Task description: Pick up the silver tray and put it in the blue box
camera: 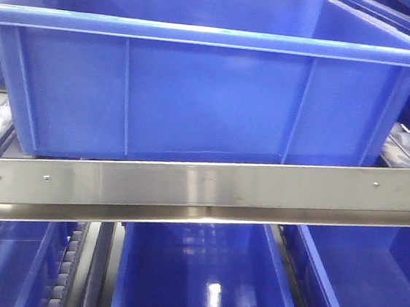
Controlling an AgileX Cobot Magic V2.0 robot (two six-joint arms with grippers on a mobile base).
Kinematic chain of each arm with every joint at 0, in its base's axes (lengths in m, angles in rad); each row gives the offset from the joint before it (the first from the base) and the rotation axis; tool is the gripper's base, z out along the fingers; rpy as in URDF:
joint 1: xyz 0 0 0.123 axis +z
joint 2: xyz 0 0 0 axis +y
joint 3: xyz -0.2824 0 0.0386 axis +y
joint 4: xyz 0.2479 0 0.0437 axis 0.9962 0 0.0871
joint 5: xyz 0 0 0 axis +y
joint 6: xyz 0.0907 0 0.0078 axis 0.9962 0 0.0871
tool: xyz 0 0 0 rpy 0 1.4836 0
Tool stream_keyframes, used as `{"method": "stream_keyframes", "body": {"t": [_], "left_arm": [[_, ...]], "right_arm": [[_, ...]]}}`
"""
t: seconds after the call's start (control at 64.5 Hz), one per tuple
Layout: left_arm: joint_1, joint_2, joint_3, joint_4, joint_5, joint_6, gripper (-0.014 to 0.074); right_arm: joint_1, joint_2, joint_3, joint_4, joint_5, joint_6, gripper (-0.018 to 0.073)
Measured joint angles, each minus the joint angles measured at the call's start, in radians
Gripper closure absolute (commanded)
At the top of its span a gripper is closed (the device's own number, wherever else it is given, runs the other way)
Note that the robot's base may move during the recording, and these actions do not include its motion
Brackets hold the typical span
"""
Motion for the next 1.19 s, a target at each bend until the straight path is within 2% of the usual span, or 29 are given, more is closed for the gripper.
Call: {"method": "stream_keyframes", "body": {"t": [0.093, 0.264, 0.357, 0.45, 0.558, 1.054, 1.194], "left_arm": [[0.089, -0.141, 0.101, -0.035, -0.064, 0.069, 0.0701], [0.273, -0.414, 0.31, -0.071, -0.144, 0.089, 0.0701], [0.343, -0.454, 0.374, -0.076, -0.17, 0.091, 0.0701], [0.383, -0.456, 0.382, -0.078, -0.172, 0.091, 0.0701], [0.401, -0.459, 0.382, -0.092, -0.172, 0.091, 0.0701], [0.403, -0.459, 0.382, -0.101, -0.175, 0.091, 0.0701], [0.403, -0.459, 0.382, -0.101, -0.175, 0.091, 0.0701]], "right_arm": [[0.0, -0.001, 0.0, 0.0, 0.0, 0.0, 0.0503], [0.0, -0.002, 0.0, -0.002, -0.002, 0.0, 0.0503], [0.0, -0.002, 0.0, -0.002, -0.002, 0.0, 0.0503], [0.0, -0.002, 0.0, -0.002, -0.002, 0.0, 0.0503], [0.0, -0.002, 0.0, -0.002, -0.002, -0.001, 0.0503], [0.0, -0.002, 0.0, -0.002, -0.002, -0.001, 0.0503], [0.0, -0.016, 0.011, -0.045, -0.008, -0.001, 0.0503]]}}
